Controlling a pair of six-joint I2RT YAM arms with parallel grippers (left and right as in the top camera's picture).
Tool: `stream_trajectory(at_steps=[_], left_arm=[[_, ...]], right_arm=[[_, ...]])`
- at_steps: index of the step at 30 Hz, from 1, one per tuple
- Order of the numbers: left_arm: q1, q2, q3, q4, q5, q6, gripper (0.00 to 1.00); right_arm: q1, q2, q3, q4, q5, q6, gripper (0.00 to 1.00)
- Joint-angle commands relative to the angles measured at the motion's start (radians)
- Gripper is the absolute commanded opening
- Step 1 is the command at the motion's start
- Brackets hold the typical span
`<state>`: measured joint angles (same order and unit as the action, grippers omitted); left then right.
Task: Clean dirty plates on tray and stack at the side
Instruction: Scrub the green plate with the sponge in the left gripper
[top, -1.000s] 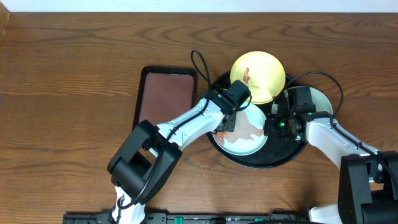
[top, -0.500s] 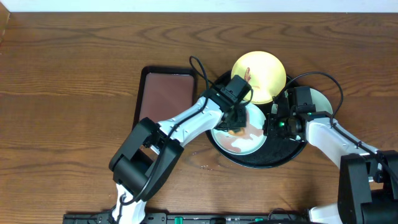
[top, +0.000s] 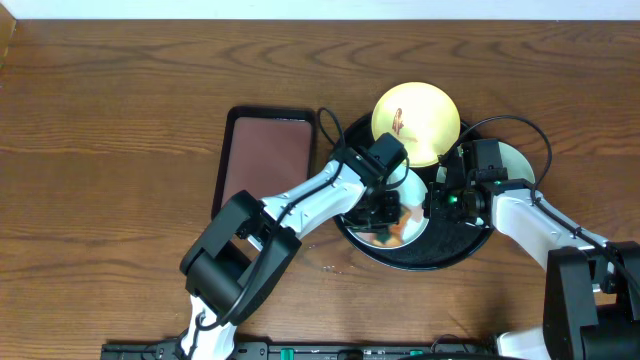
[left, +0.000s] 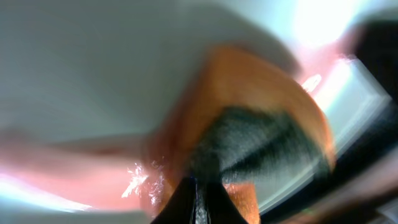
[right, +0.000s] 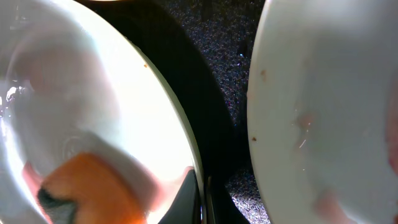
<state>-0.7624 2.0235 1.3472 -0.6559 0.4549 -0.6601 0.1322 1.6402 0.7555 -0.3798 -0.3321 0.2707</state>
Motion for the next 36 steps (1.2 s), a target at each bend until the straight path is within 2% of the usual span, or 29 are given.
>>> stream_trajectory(at_steps=[1,8,11,14,17,22,26,29,34,36], left_arm=[[0.033,0.015,-0.010,-0.082,-0.433,0.047,0.07],[0.034,0.015,-0.010,-0.083,-0.783,0.134,0.08],[0.031,0.015,-0.010,-0.069,-0.857,0.138,0.07],[0.030,0.015,-0.010,-0.016,-0.859,0.152,0.07],[0.030,0.015,-0.010,0.069,-0.783,0.151,0.07],[0.029,0.018,-0.010,0.269,-0.456,0.142,0.08],[0.026,0.032,-0.010,0.360,-0.330,0.029,0.07],[0.026,0.053,-0.010,0.430,-0.226,-0.001,0.08],[0.026,0.081,-0.010,0.449,-0.188,-0.006,0.08],[0.026,0.080,-0.010,0.426,-0.190,0.047,0.07]], right_arm=[[0.013,0.035,-0.017,-0.009,0.036,0.006,0.01],[0.013,0.035,-0.017,-0.009,0.036,0.006,0.01],[0.013,0.035,-0.017,-0.009,0.037,0.006,0.01],[0.012,0.035,-0.017,-0.009,0.037,0.005,0.01],[0.013,0.035,-0.017,-0.013,0.037,0.005,0.01],[0.013,0.035,-0.017,-0.013,0.037,0.005,0.01],[0.013,0.035,-0.017,-0.014,0.037,0.003,0.01],[0.013,0.035,-0.017,-0.014,0.037,0.001,0.01],[0.013,0.035,-0.017,-0.014,0.037,0.001,0.01],[0.013,0.035,-0.017,-0.016,0.037,0.001,0.01]])
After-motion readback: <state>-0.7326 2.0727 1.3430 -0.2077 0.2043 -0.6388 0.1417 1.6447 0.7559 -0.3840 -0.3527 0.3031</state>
